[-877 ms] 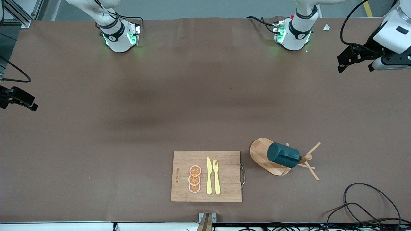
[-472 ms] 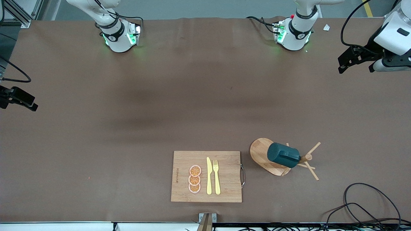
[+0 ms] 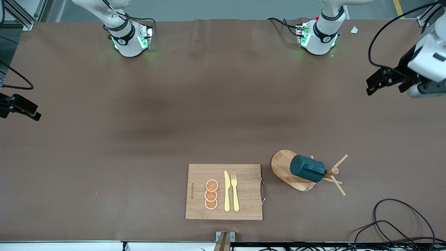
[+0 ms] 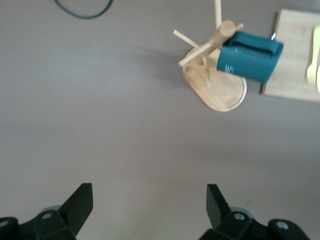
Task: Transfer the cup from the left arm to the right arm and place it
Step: 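Move the left gripper from rest toward the teal mug on the stand, then lower the left gripper around the teal mug's rim on the stand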
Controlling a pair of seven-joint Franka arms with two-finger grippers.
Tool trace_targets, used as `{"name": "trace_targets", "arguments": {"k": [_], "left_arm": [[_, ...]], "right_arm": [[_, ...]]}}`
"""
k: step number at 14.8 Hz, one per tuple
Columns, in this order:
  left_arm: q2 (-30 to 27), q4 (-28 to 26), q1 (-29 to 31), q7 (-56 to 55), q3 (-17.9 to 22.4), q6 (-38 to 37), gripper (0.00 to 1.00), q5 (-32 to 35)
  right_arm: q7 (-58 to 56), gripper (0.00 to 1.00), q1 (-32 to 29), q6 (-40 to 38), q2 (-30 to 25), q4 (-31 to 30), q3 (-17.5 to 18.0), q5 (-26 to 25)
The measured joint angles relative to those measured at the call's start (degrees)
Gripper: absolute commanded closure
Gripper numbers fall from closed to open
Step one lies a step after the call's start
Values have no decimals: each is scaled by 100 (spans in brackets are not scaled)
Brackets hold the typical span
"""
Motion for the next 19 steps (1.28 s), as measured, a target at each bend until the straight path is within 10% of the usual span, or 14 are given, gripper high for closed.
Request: {"name": "trace_targets", "arguments": {"k": [19], "left_arm": [[2266,323,-352,-5832,-198,3709,0,-1741]], "right_arm": [[0,0,0,-8,0,8,0,0]]}}
